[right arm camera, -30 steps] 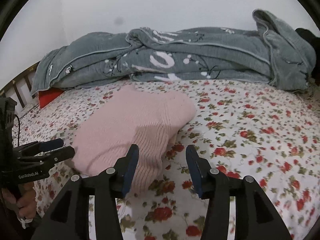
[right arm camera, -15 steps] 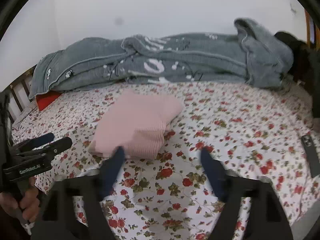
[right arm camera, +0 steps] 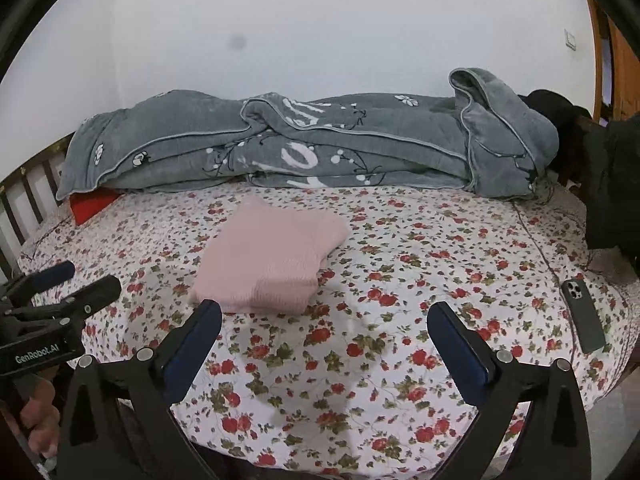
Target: Fold small clothes
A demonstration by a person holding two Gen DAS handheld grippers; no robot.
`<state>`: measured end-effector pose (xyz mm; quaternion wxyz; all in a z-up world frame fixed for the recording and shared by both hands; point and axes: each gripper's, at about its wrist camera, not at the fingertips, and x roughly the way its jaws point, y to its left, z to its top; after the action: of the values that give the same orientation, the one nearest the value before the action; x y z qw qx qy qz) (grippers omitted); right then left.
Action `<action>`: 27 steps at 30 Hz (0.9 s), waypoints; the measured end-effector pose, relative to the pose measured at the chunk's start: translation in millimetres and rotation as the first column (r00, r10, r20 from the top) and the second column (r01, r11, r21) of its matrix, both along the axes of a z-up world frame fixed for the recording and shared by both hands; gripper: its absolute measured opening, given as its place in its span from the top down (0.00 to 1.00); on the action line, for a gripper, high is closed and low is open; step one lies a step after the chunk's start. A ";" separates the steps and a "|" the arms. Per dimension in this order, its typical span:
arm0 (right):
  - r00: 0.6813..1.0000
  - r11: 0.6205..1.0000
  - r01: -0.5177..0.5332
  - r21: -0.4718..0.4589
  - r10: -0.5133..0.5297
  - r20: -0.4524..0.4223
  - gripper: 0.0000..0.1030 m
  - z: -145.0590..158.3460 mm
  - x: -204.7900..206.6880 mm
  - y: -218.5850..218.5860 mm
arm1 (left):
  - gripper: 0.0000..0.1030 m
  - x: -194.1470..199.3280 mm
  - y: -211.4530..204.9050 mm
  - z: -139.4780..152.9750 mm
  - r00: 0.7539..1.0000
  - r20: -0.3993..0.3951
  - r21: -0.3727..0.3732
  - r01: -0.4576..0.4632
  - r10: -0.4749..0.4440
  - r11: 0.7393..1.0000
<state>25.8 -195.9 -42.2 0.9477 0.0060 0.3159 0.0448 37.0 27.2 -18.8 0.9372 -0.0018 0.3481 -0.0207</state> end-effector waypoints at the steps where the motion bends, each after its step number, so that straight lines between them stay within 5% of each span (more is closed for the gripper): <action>1: 1.000 1.000 0.001 -0.001 -0.001 0.002 0.02 0.2 -1.6 -0.8 | 0.08 -0.5 -1.3 1.3 1.000 0.004 0.003 -0.003 0.003 1.000; 27: 1.000 1.000 0.023 -0.004 -0.023 0.017 0.02 6.5 -10.8 -11.2 | 0.07 -2.6 -2.3 7.4 1.000 0.023 -0.004 -0.012 0.012 1.000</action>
<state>15.0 -207.1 -35.7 0.9508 0.0072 0.3079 0.0334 34.4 24.9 -11.4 0.9413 -0.0055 0.3371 -0.0158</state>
